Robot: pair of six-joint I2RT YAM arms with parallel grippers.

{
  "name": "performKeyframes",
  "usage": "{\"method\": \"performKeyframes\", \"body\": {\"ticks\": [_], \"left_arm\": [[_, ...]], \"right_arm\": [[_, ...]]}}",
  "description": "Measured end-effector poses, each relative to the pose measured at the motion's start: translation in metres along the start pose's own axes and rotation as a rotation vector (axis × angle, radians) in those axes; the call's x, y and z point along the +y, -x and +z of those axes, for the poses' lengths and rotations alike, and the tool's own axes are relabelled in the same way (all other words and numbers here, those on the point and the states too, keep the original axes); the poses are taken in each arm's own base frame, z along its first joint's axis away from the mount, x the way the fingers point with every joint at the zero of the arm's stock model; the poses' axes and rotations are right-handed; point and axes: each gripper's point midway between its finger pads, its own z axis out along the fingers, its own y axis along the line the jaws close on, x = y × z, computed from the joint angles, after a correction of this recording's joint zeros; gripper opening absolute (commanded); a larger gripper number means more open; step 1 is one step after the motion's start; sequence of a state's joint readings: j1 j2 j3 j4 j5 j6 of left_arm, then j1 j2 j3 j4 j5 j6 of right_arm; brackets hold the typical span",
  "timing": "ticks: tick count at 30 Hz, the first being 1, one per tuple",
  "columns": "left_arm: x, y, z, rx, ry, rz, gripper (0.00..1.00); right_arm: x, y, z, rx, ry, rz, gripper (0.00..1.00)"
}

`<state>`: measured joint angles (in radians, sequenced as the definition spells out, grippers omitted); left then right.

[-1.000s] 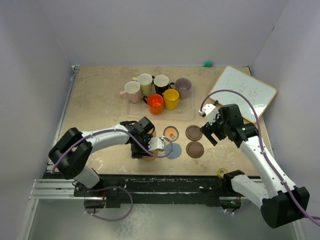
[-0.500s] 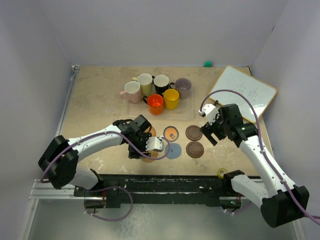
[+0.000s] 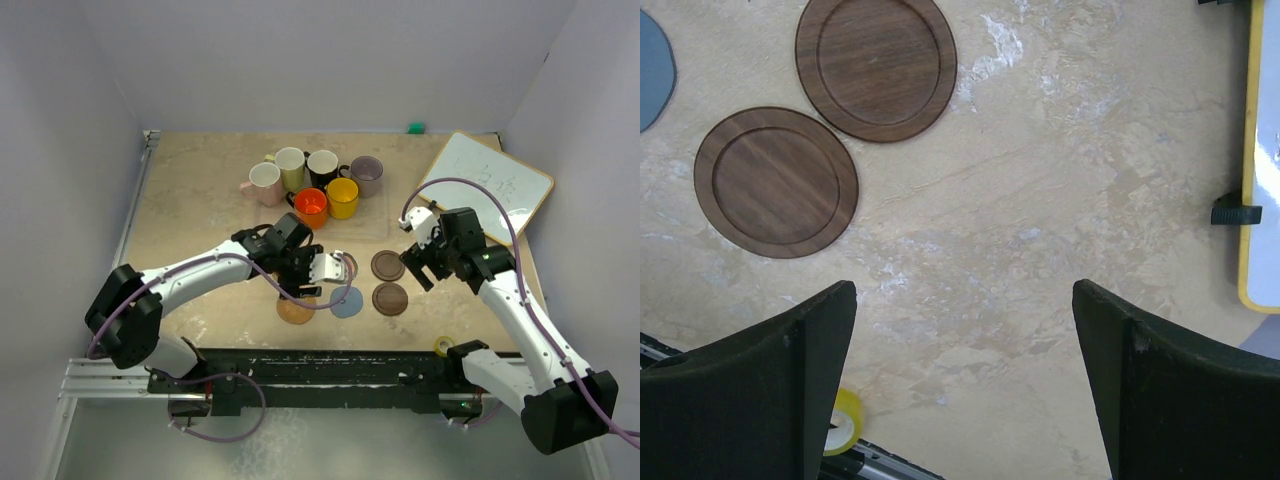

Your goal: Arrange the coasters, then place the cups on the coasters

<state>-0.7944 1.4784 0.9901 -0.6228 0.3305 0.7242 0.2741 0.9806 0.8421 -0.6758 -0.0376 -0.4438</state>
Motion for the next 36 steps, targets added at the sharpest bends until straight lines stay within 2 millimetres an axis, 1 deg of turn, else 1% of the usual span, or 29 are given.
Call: {"method": "performKeyframes", "body": {"ticks": [3, 5, 9, 11, 15, 19, 22, 24, 27, 30, 32, 34, 36], "left_arm": [[0.019, 0.011, -0.002, -0.026, 0.084, -0.026, 0.67], [0.031, 0.014, -0.004, -0.036, 0.141, -0.051, 0.67], [0.059, 0.011, -0.016, -0.053, 0.237, -0.148, 0.67], [0.08, 0.006, -0.03, -0.07, 0.297, -0.226, 0.67], [0.124, -0.004, -0.061, -0.117, 0.435, -0.356, 0.67], [0.145, -0.01, -0.08, -0.15, 0.506, -0.443, 0.67], [0.159, -0.015, -0.095, -0.172, 0.551, -0.501, 0.68], [0.17, -0.022, -0.108, -0.186, 0.587, -0.545, 0.68], [0.188, -0.032, -0.132, -0.205, 0.647, -0.6, 0.68], [0.212, -0.039, -0.158, -0.232, 0.713, -0.652, 0.72], [0.225, -0.044, -0.171, -0.244, 0.747, -0.68, 0.75], [0.233, -0.049, -0.177, -0.25, 0.765, -0.703, 0.77], [0.242, -0.054, -0.178, -0.252, 0.771, -0.725, 0.77]], "right_arm": [[0.0, 0.0, 0.0, 0.0, -0.003, 0.014, 0.91], [0.0, 0.001, 0.0, -0.002, -0.005, 0.016, 0.91], [-0.008, 0.009, -0.003, -0.026, -0.032, 0.013, 0.91], [-0.013, 0.021, -0.008, -0.051, -0.045, 0.011, 0.91], [-0.028, 0.06, -0.02, -0.133, -0.054, 0.001, 0.91], [-0.039, 0.093, -0.025, -0.203, -0.051, -0.005, 0.91], [-0.04, 0.109, -0.022, -0.235, -0.029, -0.003, 0.91], [-0.038, 0.116, -0.018, -0.249, -0.001, 0.005, 0.91], [-0.033, 0.119, -0.014, -0.256, 0.031, 0.013, 0.91], [-0.028, 0.12, -0.013, -0.261, 0.057, 0.018, 0.92], [-0.025, 0.122, -0.014, -0.272, 0.073, 0.018, 0.92], [-0.024, 0.123, -0.015, -0.277, 0.081, 0.019, 0.92], [-0.022, 0.124, -0.016, -0.284, 0.089, 0.018, 0.93]]}}
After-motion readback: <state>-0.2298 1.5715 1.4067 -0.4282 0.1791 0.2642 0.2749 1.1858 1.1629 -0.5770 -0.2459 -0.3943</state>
